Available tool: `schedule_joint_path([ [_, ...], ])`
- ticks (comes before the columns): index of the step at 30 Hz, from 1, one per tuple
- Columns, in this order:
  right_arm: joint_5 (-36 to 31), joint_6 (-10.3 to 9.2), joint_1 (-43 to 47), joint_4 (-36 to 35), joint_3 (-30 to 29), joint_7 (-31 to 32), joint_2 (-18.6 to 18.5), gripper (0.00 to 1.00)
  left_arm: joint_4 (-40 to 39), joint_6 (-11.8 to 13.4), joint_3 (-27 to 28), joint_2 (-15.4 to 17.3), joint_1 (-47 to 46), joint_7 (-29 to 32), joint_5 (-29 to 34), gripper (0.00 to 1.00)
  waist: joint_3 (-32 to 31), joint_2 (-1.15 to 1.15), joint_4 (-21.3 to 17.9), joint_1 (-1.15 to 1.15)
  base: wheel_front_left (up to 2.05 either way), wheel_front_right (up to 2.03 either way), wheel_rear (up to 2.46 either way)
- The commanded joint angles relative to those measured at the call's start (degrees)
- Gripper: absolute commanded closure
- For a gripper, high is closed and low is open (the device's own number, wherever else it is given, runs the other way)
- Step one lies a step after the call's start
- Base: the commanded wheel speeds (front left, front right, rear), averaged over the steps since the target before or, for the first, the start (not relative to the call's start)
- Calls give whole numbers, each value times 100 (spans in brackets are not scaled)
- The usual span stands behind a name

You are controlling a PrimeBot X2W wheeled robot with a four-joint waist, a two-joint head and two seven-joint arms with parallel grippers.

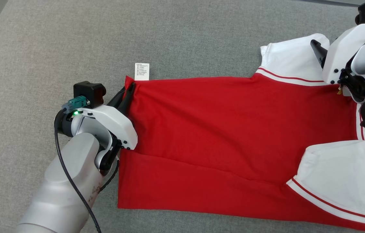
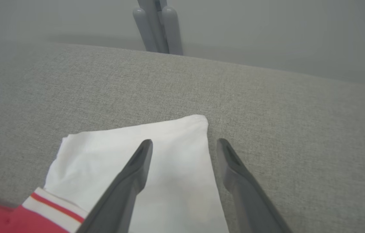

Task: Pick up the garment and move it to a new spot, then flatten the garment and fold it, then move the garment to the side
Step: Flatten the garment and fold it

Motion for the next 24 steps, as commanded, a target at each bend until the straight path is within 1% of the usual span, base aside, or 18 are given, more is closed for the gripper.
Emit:
schedule_joint_path([
  [1,-57,-1,-88,106,-12,-44,-32,0,40,-26,3,6,-126,-37,24,100,14,0,25,-1,0,0,0],
  [7,-150,0,-321,606,-94,-148,53,0,220,-76,-74,-108,-272,-94,11,100,100,0,119,-1,0,0,0],
  [13,-266,-1,-469,829,-82,-165,39,0,360,-103,-149,-200,-380,-131,-9,100,149,0,202,-1,0,0,0],
  [14,-308,-1,-510,895,-101,-195,29,15,409,-124,-176,-224,-423,-143,-20,100,169,0,240,-1,0,0,0],
  [15,-353,-1,-530,929,-112,-211,16,19,431,-134,-190,-240,-447,-143,-25,100,179,0,259,-1,0,0,0],
  [16,-372,-1,-552,954,-126,-222,10,26,454,-142,-203,-254,-467,-144,-28,100,188,0,274,-1,0,0,0],
  [17,-372,-1,-552,954,-126,-222,10,26,454,-142,-203,-254,-467,-144,-28,100,188,0,274,-1,0,0,0],
  [18,-398,-1,-571,972,-145,-238,0,35,474,-140,-218,-269,-483,-153,-36,100,197,0,289,-1,0,0,0],
  [19,-424,-1,-590,989,-165,-252,-8,48,499,-145,-228,-281,-494,-157,-38,100,207,0,304,-1,0,0,0],
  [21,-471,-1,-613,1026,-217,-260,-16,56,549,-148,-252,-303,-527,-169,-50,100,224,0,328,-1,0,0,0],
  [23,-529,-1,-634,1056,-275,-287,-39,62,590,-162,-268,-324,-572,-190,-69,100,242,0,346,-1,0,0,0],
  [24,-572,-1,-651,1067,-306,-301,-49,67,614,-166,-276,-333,-587,-202,-80,100,250,0,351,-1,0,0,0],
])
